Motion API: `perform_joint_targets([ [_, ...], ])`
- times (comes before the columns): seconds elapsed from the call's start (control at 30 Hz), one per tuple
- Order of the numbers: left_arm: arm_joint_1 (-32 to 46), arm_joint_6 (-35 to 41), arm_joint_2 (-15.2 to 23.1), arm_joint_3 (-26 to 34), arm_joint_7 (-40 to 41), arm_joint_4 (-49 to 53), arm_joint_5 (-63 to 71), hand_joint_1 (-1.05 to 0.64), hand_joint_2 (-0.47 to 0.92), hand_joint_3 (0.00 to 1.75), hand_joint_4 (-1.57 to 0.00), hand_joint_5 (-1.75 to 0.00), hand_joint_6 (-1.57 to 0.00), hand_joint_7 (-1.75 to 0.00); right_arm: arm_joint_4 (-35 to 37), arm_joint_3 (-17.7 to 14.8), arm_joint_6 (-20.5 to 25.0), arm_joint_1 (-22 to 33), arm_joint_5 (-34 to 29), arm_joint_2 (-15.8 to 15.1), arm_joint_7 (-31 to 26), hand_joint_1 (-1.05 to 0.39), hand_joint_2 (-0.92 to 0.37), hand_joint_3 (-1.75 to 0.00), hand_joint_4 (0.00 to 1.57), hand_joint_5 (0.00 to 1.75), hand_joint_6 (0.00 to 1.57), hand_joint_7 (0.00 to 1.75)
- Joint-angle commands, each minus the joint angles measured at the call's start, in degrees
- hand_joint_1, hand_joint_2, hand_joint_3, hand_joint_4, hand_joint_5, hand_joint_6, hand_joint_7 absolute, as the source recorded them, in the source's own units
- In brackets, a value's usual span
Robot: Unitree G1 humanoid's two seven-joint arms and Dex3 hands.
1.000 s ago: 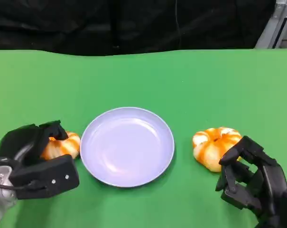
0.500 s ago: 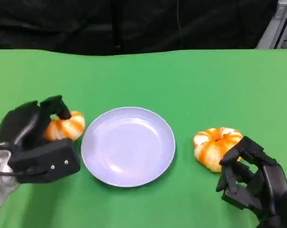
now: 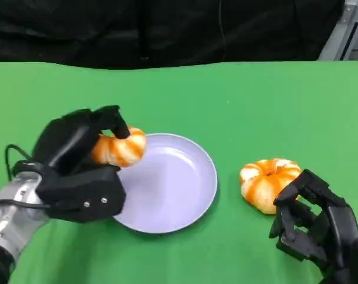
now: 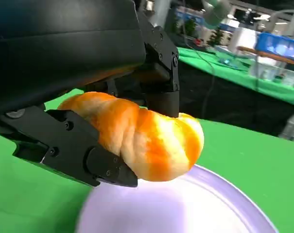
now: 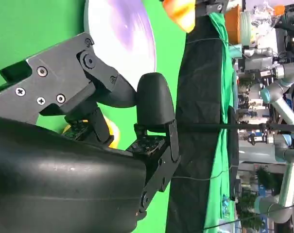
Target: Grasp the bread from the table and place it into the plate.
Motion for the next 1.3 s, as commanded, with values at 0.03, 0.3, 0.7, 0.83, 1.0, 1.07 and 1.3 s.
perform_joint_targets([
  [0.03, -1.47, -0.59, -1.19, -1.42, -0.88, 0.38, 1.10, 0.00, 0.91, 0.40, -0.65, -1.75, -0.69, -1.50, 0.12, -0.18, -1.28, 0.14, 0.33, -0.08, -0.22, -0.15, -0.60, -1.15, 0.82, 1.75, 0.61, 1.64],
  [0.3, -3.70, -0.07, -5.07, -3.60, -2.29, 3.82, 1.98, -0.01, 0.92, 0.38, -0.63, -1.74, -0.70, -1.45, 0.36, -0.17, -1.83, 0.19, 0.19, 0.03, -0.42, -0.15, -0.60, -1.15, 0.82, 1.75, 0.61, 1.64],
  [0.7, -5.33, -0.30, -4.58, -9.03, -9.04, 7.32, 5.27, -0.43, 0.92, 0.37, -0.53, -0.10, -0.65, -0.04, -0.48, 0.03, -1.30, 0.60, 0.31, 0.93, -1.46, -0.15, -0.59, -1.15, 0.84, 1.75, 0.63, 1.63],
  [0.83, -5.01, 0.74, -4.32, -9.71, -11.01, 7.37, 5.85, -0.74, 0.92, 0.46, -0.27, 0.00, -0.45, 0.00, -0.69, 0.04, -0.74, 0.56, 0.25, 0.94, -1.64, -0.14, -0.59, -1.15, 0.85, 1.75, 0.63, 1.63],
  [1.0, -4.57, 2.13, -3.98, -10.18, -12.90, 6.88, 6.32, -0.89, 0.92, 0.53, -0.12, 0.00, -0.37, 0.00, -0.10, -0.11, -1.44, 0.27, 0.53, 0.78, -1.28, -0.14, -0.58, -1.16, 0.85, 1.75, 0.63, 1.62],
  [1.07, -4.32, 2.45, -3.86, -10.20, -13.41, 6.47, 6.29, -0.93, 0.92, 0.55, -0.07, 0.00, -0.35, 0.00, -0.42, -0.13, -1.10, 0.45, 0.56, 0.76, -1.31, -0.15, -0.58, -1.17, 0.84, 1.75, 0.64, 1.61],
  [1.3, -2.92, 2.25, -2.49, -8.82, -16.02, 3.09, 4.21, -1.02, 0.92, 0.64, 0.00, 0.00, -0.30, 0.00, -0.21, -0.37, -1.17, 0.39, 0.76, 0.96, -1.59, -0.13, -0.58, -1.16, 0.83, 1.75, 0.64, 1.60],
])
